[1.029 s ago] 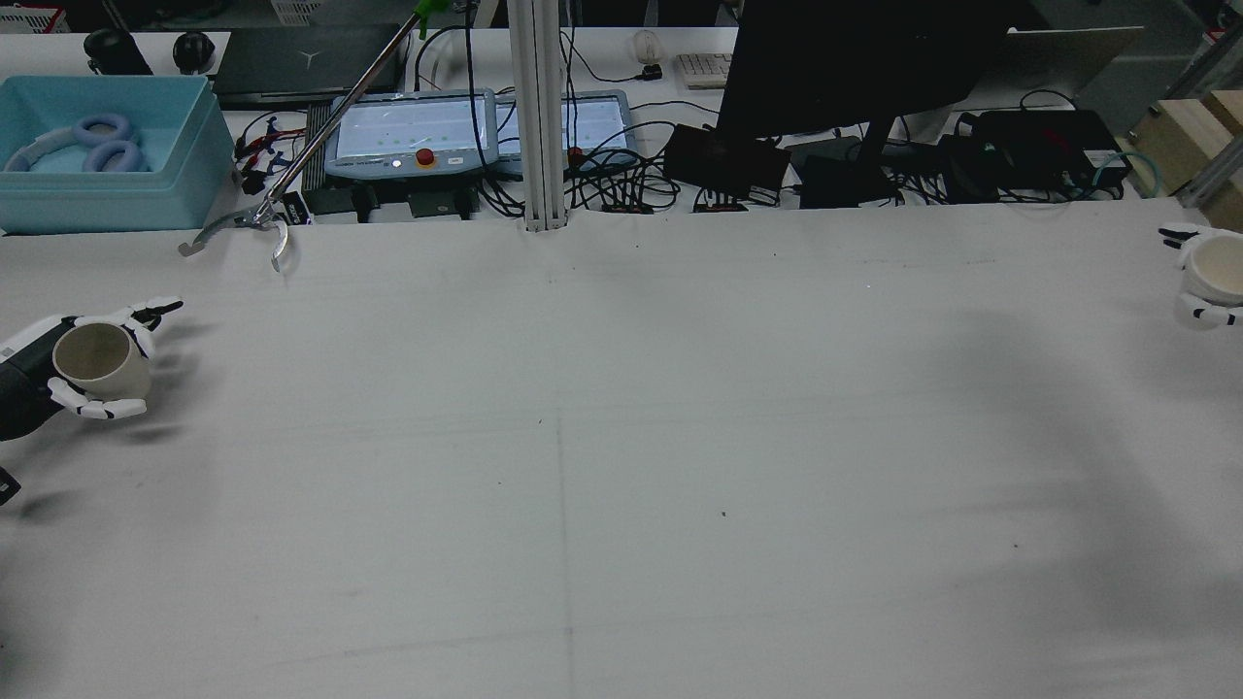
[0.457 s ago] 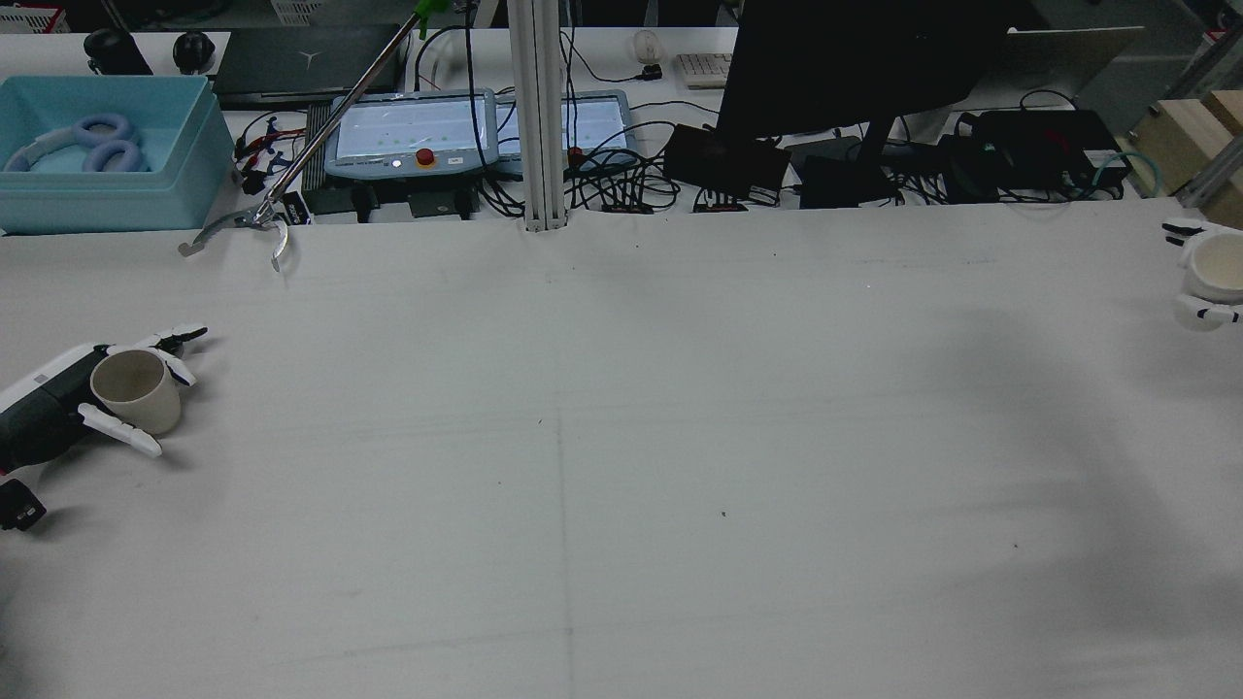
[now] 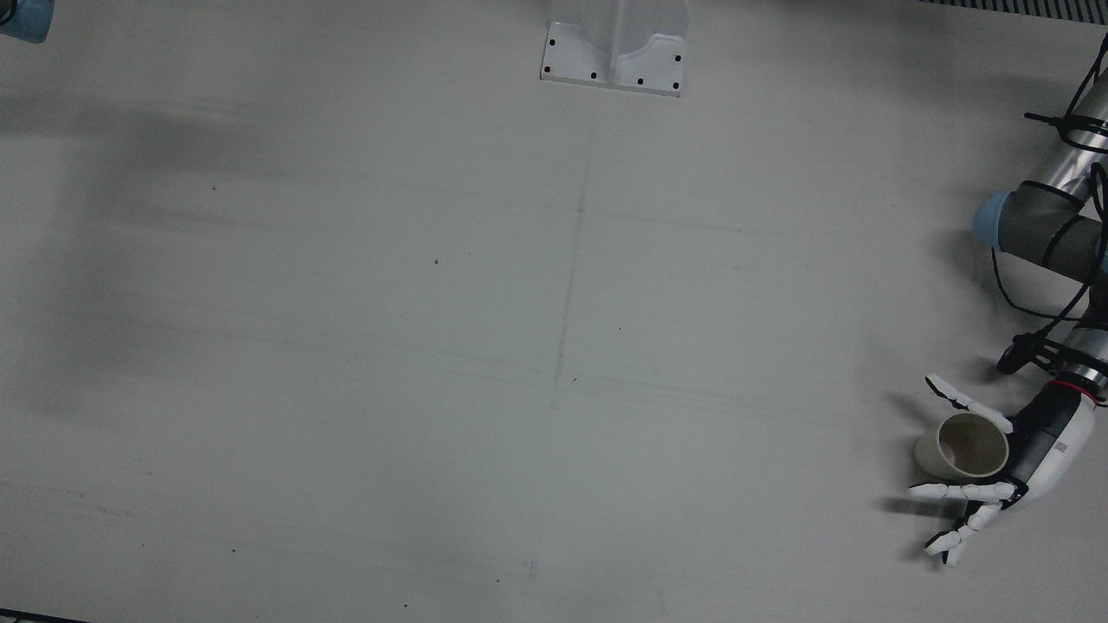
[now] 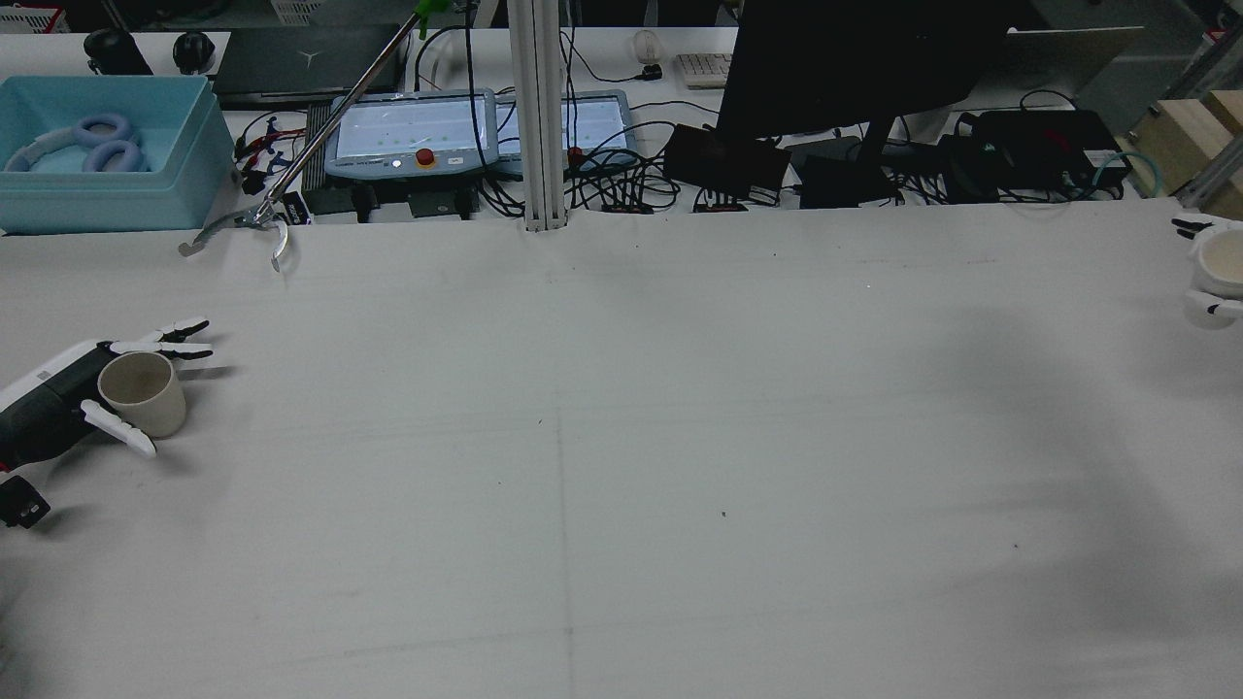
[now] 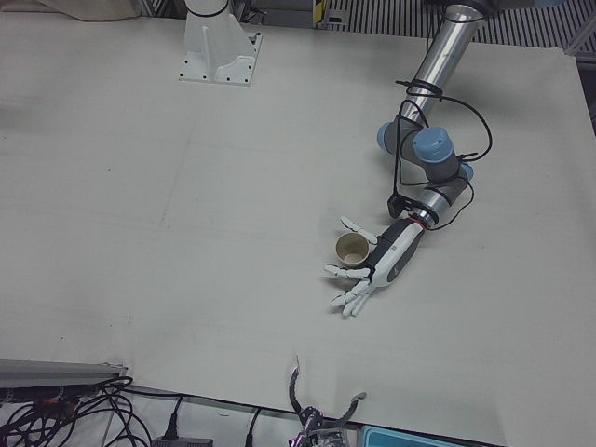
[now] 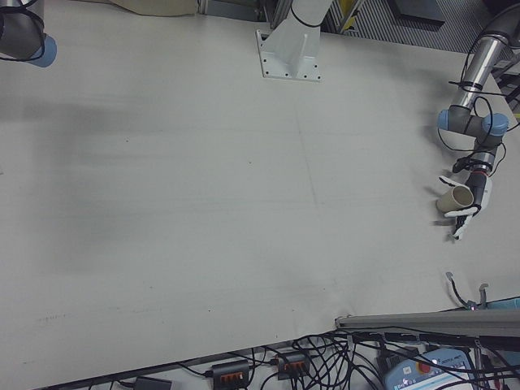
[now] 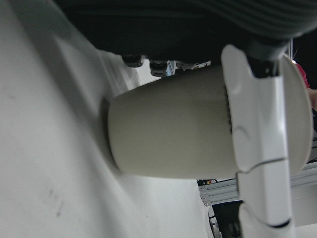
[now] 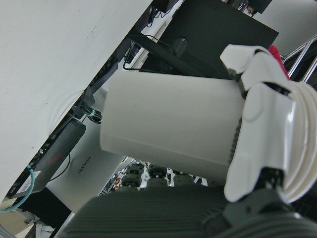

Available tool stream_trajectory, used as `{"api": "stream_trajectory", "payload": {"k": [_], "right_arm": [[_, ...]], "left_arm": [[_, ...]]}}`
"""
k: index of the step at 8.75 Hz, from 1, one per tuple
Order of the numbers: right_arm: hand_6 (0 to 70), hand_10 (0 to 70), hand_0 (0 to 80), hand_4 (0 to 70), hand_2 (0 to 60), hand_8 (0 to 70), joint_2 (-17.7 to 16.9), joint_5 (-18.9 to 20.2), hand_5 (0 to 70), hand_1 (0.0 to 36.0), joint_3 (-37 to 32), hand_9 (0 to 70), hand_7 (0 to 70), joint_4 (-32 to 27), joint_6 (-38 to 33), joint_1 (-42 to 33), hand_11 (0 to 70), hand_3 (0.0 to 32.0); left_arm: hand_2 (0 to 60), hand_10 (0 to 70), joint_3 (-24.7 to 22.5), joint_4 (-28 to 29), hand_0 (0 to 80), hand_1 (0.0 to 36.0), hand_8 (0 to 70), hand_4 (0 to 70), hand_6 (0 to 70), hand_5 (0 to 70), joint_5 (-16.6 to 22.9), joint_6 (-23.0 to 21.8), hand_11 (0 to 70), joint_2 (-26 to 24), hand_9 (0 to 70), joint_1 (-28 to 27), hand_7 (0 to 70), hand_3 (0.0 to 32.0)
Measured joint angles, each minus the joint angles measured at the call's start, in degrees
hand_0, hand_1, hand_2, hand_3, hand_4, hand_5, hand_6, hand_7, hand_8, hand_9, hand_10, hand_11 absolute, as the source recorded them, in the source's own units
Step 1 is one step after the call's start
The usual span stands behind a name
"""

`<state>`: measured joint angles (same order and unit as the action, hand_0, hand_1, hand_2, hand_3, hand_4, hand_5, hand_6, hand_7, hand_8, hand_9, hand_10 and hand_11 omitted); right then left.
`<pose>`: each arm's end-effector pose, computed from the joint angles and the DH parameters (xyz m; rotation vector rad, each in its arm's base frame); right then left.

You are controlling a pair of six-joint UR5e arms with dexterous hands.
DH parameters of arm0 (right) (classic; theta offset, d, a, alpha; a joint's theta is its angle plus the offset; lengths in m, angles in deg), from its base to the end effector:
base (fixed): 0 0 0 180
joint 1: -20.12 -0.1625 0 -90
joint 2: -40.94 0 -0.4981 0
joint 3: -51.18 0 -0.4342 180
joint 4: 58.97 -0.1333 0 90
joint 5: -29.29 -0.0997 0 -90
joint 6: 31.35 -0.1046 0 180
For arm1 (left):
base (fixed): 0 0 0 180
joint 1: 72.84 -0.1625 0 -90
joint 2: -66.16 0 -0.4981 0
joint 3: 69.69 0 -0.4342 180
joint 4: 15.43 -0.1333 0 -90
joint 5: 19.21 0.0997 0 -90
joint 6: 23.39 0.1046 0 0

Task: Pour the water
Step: 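Lower the beige cup onto the table with the left hand, then open the left hand and withdraw it from the beige cup, then lower the white cup, open the right hand and withdraw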

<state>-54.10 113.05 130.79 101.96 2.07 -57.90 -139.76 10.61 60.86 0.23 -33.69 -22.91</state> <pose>0.0409 -0.5044 0.8671 0.4740 -1.9522 1.7791 0.2956 -0.5866 0.7968 -0.1687 2.1551 -1.4807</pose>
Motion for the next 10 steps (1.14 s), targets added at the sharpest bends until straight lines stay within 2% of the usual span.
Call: {"api": "stream_trajectory", "payload": {"k": [1,2,3,4,6,7,8,9,10], "right_arm": [[16.6,4.9,55.0,29.0,29.5,14.3,0.01,0.0,50.7,23.0,-0.04,17.5,17.3,0.0,0.02,-0.11,8.9,0.0],[16.9,5.7,54.0,29.2,28.6,15.0,0.05,-0.03,50.0,21.8,-0.19,18.5,17.3,0.0,0.13,-0.12,10.0,0.0],[16.0,6.4,52.8,26.9,27.0,15.0,0.08,-0.41,48.2,20.6,-0.59,18.9,16.1,0.0,0.46,-0.06,10.9,0.0],[15.0,6.5,52.4,24.8,25.4,15.3,0.23,-1.05,47.3,20.0,-1.42,19.3,15.2,-0.45,0.87,0.0,10.9,0.0],[14.5,7.3,51.2,23.7,24.5,15.8,0.59,-2.54,45.9,18.6,-3.27,20.4,14.5,-1.92,2.46,0.18,12.0,0.0],[14.4,7.3,50.4,24.1,22.2,16.2,1.66,-2.94,45.1,17.3,-4.42,21.2,14.3,-2.23,4.48,0.26,12.0,0.0],[12.6,7.8,49.9,20.3,18.0,16.9,3.86,-3.31,43.1,16.0,-6.82,22.6,13.1,-2.51,6.39,0.32,12.7,0.0],[12.0,7.7,50.1,18.7,13.9,16.7,6.8,-4.59,42.4,15.2,-10.07,22.4,12.8,-3.07,8.44,0.99,12.5,0.0],[10.9,7.4,50.0,17.3,10.2,16.0,8.62,-7.04,41.1,14.4,-11.83,21.6,12.0,-3.74,10.65,2.63,12.0,0.0]], "left_arm": [[0.0,0.0,-1.02,-0.83,65.6,13.2,2.7,40.7,7.3,0.0,0.0,-0.34,0.0,0.01,0.9,0.13,11.2,0.0],[0.0,0.0,-1.99,-1.95,61.7,11.2,0.5,25.9,4.8,0.0,0.0,-1.39,0.0,0.14,0.4,0.25,9.2,0.0],[0.0,0.0,-2.6,-2.77,60.6,9.8,0.0,19.4,3.2,0.0,0.03,-2.79,0.0,0.25,0.2,0.85,8.1,0.0],[0.0,0.0,-2.92,-3.16,58.6,8.1,0.0,15.7,2.1,0.0,0.15,-3.67,0.0,0.27,0.0,2.64,7.3,0.0],[0.0,0.0,-3.27,-3.86,57.5,7.0,0.0,13.1,1.3,0.0,0.37,-5.8,0.0,0.33,0.0,6.72,6.7,0.0],[0.0,0.0,-3.44,-4.07,56.8,6.2,0.0,9.8,0.1,0.0,0.41,-6.76,0.0,0.38,0.0,8.53,6.0,5.6],[0.0,0.0,-3.55,-4.19,56.2,5.8,0.0,7.4,0.0,0.0,0.43,-7.8,0.0,0.45,0.0,9.86,3.9,6.8],[0.0,0.0,-3.76,-4.24,56.0,5.4,0.0,7.9,0.0,0.0,0.43,-8.97,0.0,0.79,0.0,11.67,3.9,3.6],[0.0,0.0,-4.3,-4.22,55.8,5.3,0.0,8.1,0.0,0.0,0.43,-9.6,0.0,1.39,0.0,13.23,3.9,3.0]]}}
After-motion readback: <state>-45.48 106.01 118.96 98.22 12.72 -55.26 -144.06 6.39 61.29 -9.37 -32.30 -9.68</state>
